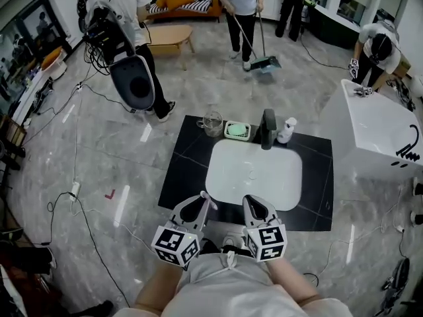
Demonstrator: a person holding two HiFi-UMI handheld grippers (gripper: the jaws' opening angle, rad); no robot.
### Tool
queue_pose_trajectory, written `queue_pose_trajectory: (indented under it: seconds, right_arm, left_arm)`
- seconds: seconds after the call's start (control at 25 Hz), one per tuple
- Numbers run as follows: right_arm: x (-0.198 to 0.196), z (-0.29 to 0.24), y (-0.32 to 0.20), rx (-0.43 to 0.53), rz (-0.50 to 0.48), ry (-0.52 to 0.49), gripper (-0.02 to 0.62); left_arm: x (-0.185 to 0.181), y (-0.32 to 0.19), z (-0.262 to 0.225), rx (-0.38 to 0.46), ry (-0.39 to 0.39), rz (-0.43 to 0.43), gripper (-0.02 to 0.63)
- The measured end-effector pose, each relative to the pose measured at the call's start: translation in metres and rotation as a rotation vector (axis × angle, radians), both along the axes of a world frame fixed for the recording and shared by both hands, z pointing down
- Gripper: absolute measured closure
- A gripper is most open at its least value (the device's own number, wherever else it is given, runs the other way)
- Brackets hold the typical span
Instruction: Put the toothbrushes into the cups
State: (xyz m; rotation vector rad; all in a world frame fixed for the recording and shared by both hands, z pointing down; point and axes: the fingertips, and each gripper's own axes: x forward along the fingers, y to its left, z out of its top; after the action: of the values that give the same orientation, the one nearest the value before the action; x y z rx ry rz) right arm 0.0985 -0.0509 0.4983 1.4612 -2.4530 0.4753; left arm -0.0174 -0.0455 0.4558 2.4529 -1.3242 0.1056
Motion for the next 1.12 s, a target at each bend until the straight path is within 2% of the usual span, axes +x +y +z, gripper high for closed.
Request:
queue_pose_trajectory:
  seconds: [0.2, 0.52, 0.72, 0.92, 1.12]
  right_arm:
    - [0.003, 0.005, -0.029, -0.018, 0.004, -0.017, 0.569]
    - [0.005, 0.01, -0.08, -0.033, 0.064, -0.006, 0.568]
    - [-0.002, 0.017, -0.12, -0.052, 0.09, 0.007, 0.568]
    - [-0.005, 0.026, -0.148, -0.083, 0.118, 0.015, 0.568]
    - [-0.002, 0.036, -0.168, -0.111, 0.146, 0.017, 0.569]
  left_arm:
    - [0.01, -0.033, 0.009, -0.024, -0.023, 0.021, 0.572]
    - [0.012, -0.102, 0.016, -0.048, 0.012, 0.08, 0.572]
    - [0.005, -0.161, 0.006, -0.004, 0.019, 0.094, 0.572]
    - [-0.003, -0.221, 0.0, 0.06, -0.026, 0.082, 0.572]
    - [-0.01, -0.271, 0.002, 0.094, -0.036, 0.054, 0.572]
